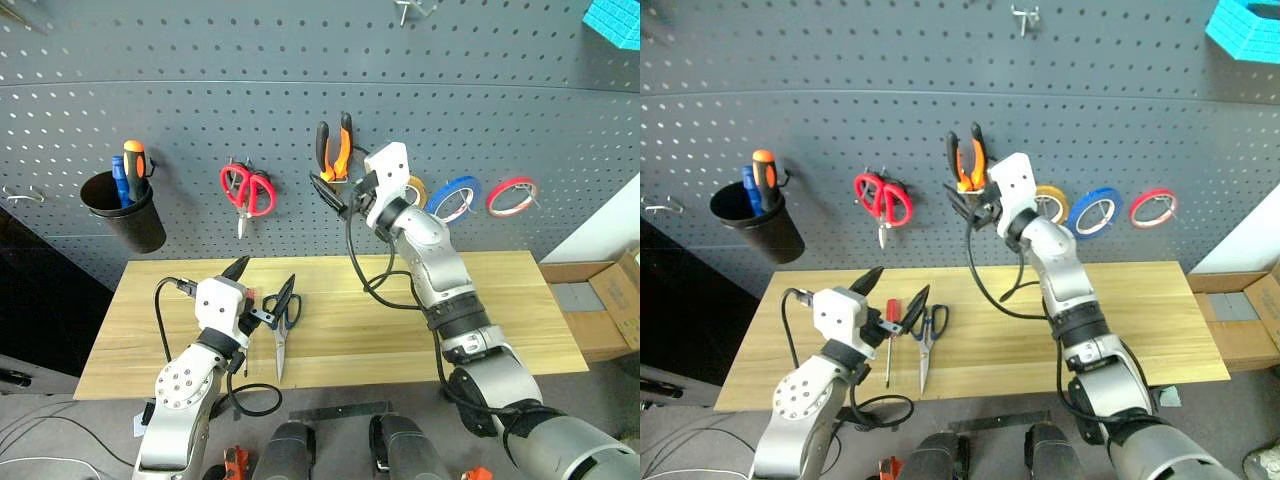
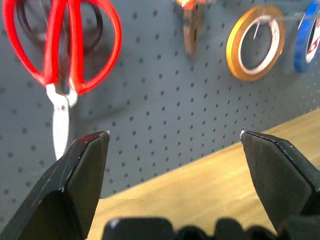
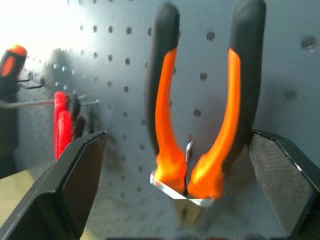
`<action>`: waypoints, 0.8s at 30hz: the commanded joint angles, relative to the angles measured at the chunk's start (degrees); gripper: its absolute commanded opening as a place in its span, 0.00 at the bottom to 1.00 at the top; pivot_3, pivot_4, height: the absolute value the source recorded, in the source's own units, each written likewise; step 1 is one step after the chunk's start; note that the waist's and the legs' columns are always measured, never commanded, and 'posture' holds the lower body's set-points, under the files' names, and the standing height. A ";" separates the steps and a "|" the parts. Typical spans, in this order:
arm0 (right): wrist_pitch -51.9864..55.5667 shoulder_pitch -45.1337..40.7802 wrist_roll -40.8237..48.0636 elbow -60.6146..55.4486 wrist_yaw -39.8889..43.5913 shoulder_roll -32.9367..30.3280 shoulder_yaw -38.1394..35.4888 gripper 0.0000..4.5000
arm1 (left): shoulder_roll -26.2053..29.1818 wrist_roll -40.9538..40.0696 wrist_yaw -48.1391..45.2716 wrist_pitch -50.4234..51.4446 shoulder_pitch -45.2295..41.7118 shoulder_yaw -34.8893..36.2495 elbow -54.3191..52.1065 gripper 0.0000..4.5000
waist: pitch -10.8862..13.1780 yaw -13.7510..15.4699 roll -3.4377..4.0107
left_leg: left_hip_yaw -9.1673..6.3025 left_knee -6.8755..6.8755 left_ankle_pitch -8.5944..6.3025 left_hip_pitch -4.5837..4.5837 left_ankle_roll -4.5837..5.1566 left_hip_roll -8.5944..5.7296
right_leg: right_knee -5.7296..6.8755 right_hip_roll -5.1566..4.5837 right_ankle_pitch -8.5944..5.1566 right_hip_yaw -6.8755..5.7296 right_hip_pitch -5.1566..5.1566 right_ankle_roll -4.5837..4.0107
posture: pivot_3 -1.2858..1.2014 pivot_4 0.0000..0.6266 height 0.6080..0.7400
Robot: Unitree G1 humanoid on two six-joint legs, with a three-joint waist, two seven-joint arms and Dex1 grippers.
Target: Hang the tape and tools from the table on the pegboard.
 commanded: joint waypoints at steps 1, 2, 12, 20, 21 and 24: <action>9.18 3.89 5.48 -10.42 5.20 -3.12 0.18 0.99 | 0.82 -2.55 -0.39 3.45 1.31 1.39 -3.18 1.00 | 0.00 -0.04 0.00 | 0.00 0.00 0.00 0.00 0.01 0.01 | 0.00 0.00 0.00 0.00 0.00 0.00 | 0.55 0.27 1.00; 12.37 5.34 7.21 -12.45 6.37 -4.22 -0.09 0.99 | 1.06 -2.43 -0.37 3.93 1.45 1.40 -3.00 1.00 | 0.00 -0.03 0.00 | 0.00 0.01 0.00 0.01 0.01 0.01 | 0.02 0.00 0.00 0.01 0.00 0.00 | 0.55 0.27 1.00; 29.98 21.70 14.78 -26.73 17.20 -17.86 4.43 0.99 | 0.31 -0.09 4.69 22.32 0.97 -2.46 -0.61 1.00 | 0.01 0.03 0.09 | -0.45 0.07 0.00 0.01 0.01 0.01 | -0.13 -0.06 0.00 -0.69 0.27 0.00 | 0.54 0.32 1.00; 29.44 27.90 11.32 -27.89 16.75 -20.06 10.07 0.99 | -3.94 2.83 9.47 31.59 -0.91 -7.82 1.84 1.00 | 0.00 -0.11 0.18 | -0.58 0.12 0.01 0.05 0.01 0.02 | -0.12 -0.02 -0.04 -0.80 0.38 -0.03 | 0.53 0.34 1.00; 29.35 28.15 11.03 -28.07 16.39 -19.96 10.36 0.99 | -4.81 2.80 10.35 32.61 -0.95 -7.57 1.99 1.00 | -0.01 -0.10 0.18 | -0.60 0.13 0.01 0.06 0.01 0.02 | -0.13 -0.03 -0.04 -0.80 0.43 -0.03 | 0.53 0.34 1.00; 29.80 29.17 11.29 -28.75 15.91 -19.74 10.44 0.99 | -8.96 3.44 14.84 36.92 -0.41 -7.25 2.15 1.00 | 0.00 -0.08 0.18 | -0.76 0.13 0.01 0.17 0.00 0.02 | -0.24 -0.05 -0.05 -0.78 0.68 -0.04 | 0.52 0.34 1.00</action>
